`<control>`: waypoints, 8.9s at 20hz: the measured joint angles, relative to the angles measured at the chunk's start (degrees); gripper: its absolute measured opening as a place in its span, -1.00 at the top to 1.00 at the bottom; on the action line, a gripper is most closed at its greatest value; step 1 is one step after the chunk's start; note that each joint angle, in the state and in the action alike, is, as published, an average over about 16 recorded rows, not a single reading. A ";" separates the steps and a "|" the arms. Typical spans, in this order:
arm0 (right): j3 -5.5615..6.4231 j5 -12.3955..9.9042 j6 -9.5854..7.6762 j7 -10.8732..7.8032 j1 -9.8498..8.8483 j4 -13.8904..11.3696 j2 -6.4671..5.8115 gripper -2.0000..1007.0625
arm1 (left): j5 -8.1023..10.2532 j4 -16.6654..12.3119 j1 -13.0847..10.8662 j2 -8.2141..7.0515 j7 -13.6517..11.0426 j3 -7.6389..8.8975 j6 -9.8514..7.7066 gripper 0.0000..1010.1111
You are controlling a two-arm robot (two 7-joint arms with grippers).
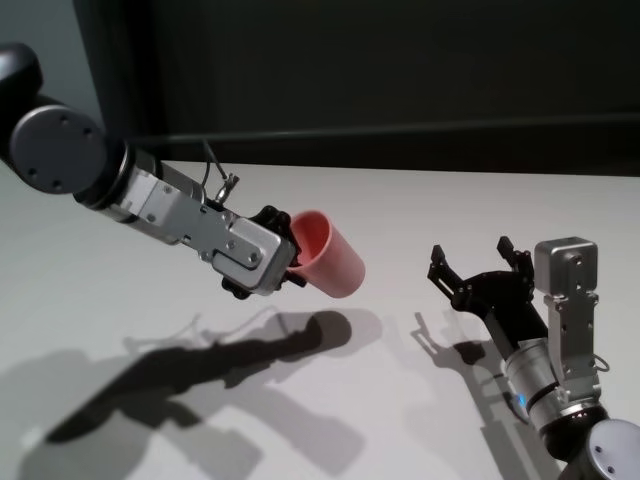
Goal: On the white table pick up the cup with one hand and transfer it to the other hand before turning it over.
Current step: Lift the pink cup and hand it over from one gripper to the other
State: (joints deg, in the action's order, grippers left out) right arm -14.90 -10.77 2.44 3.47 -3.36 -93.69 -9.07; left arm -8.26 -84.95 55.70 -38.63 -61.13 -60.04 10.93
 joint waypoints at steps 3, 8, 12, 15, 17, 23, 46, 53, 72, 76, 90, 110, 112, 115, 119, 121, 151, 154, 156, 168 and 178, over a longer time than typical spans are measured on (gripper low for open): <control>0.00 0.00 0.00 0.00 0.00 0.00 0.00 -0.99 | 1.83 -0.75 -1.09 -0.85 1.50 1.83 -0.63 0.90; 0.00 0.00 0.00 0.00 0.00 0.00 0.00 -0.99 | 4.65 -2.14 -3.36 -2.23 4.28 4.92 -1.58 0.90; 0.00 0.00 0.00 0.00 0.00 0.00 0.00 -0.99 | 6.70 -3.13 -5.52 -3.15 6.77 7.29 -2.33 0.90; 0.00 0.00 0.00 0.00 0.00 0.00 0.00 -0.99 | 8.15 -3.69 -7.27 -3.64 8.76 8.95 -2.88 0.90; 0.00 0.00 0.00 0.00 0.00 0.00 0.00 -0.99 | 9.02 -3.98 -8.46 -3.88 10.07 9.97 -3.27 0.90; 0.00 0.00 0.00 0.00 0.00 0.00 0.00 -0.99 | 11.40 -4.41 -12.01 -4.15 13.72 12.64 -4.44 0.90; 0.00 0.00 0.00 0.00 0.00 0.00 0.00 -0.99 | 28.87 -1.04 -22.48 -0.06 17.31 22.94 -6.76 0.90; 0.00 0.00 0.00 0.00 0.00 0.00 0.00 -0.99 | 33.25 1.35 -23.57 2.19 15.04 24.50 -6.91 0.90; 0.00 0.00 0.00 0.00 0.00 0.00 0.00 -0.99 | 42.00 5.29 -25.05 4.83 11.25 26.81 -5.65 0.90; 0.00 0.00 0.00 0.00 0.00 0.00 0.00 -0.99 | 42.14 5.27 -25.09 4.75 10.87 26.55 -5.56 0.90; 0.00 0.00 0.00 0.00 0.00 0.00 0.00 -0.99 | 44.15 5.77 -23.80 5.59 8.47 25.93 -4.95 0.90; 0.00 0.00 0.00 0.00 0.00 0.00 0.00 -0.99 | 46.32 7.14 -21.52 7.25 6.75 24.73 -3.95 0.90; 0.00 0.00 0.00 0.00 0.00 0.00 0.00 -0.99 | 46.29 7.26 -21.43 7.30 6.73 24.63 -3.91 0.90; 0.00 0.00 0.00 0.00 0.00 0.00 0.00 -0.99 | 46.23 7.35 -21.36 7.31 6.70 24.55 -3.88 0.90; 0.00 0.00 0.00 0.00 0.00 0.00 0.00 -0.99 | 46.17 7.39 -21.36 7.29 6.71 24.53 -3.88 0.90; 0.00 0.00 0.00 0.00 0.00 0.00 0.00 -0.99 | 46.16 7.39 -21.37 7.29 6.71 24.54 -3.88 0.90; 5.78 -6.30 -0.39 -3.70 -3.05 -1.30 2.44 -0.99 | 46.07 7.29 -21.46 7.26 6.70 24.64 -3.88 0.90; 7.75 -9.66 -0.98 -5.35 -3.49 -1.72 3.23 -0.99 | 46.07 7.29 -21.46 7.26 6.70 24.64 -3.88 0.90; 9.00 -12.22 -1.50 -6.56 -3.61 -1.95 3.75 -0.99 | 46.07 7.28 -21.46 7.26 6.70 24.64 -3.88 0.90; 15.01 -34.24 -8.16 -16.00 -2.25 -2.47 6.85 -0.99 | 46.07 7.28 -21.46 7.26 6.70 24.65 -3.88 0.90; 18.66 -52.34 -15.96 -20.86 -1.17 -1.98 8.67 -0.99 | 46.08 7.28 -21.46 7.26 6.70 24.65 -3.88 0.90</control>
State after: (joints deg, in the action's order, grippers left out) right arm 3.76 -63.11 -13.52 -17.39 -4.53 -95.67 -0.40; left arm 37.81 -77.67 34.24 -31.38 -54.43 -35.39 7.06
